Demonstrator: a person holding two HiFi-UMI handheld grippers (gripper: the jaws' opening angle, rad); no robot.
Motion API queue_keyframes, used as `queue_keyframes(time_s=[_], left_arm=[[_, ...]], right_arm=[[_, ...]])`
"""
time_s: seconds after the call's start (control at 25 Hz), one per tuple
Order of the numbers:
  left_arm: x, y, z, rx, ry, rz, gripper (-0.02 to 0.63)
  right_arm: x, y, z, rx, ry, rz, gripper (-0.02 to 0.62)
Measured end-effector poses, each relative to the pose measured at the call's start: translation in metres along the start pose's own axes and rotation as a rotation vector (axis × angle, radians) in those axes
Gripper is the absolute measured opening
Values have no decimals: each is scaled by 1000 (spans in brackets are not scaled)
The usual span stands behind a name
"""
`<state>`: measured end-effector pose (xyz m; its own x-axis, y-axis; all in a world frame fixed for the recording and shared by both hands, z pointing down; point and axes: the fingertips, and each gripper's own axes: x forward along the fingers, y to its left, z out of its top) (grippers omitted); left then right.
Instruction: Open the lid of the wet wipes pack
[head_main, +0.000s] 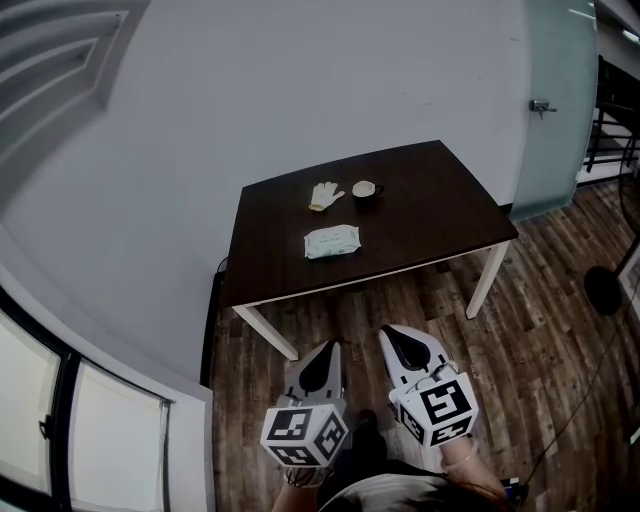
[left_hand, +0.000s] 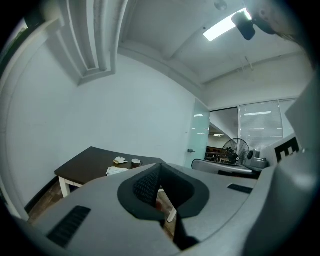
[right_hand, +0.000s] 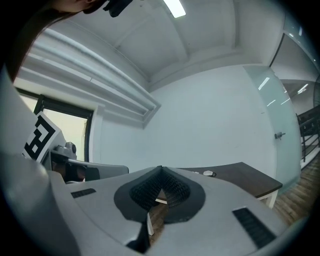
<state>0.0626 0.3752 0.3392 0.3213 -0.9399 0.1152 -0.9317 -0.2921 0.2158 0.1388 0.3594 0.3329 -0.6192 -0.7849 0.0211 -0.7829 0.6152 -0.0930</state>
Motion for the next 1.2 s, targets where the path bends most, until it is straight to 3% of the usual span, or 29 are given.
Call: queue_keyframes(time_s=[0.64, 1.2], left_arm=[[103, 92, 22, -12, 17, -42, 14], [182, 165, 37, -31, 50, -108, 14]], right_arm=[[131, -40, -7, -2, 7, -83, 5], [238, -49, -9, 13, 18, -78, 6]])
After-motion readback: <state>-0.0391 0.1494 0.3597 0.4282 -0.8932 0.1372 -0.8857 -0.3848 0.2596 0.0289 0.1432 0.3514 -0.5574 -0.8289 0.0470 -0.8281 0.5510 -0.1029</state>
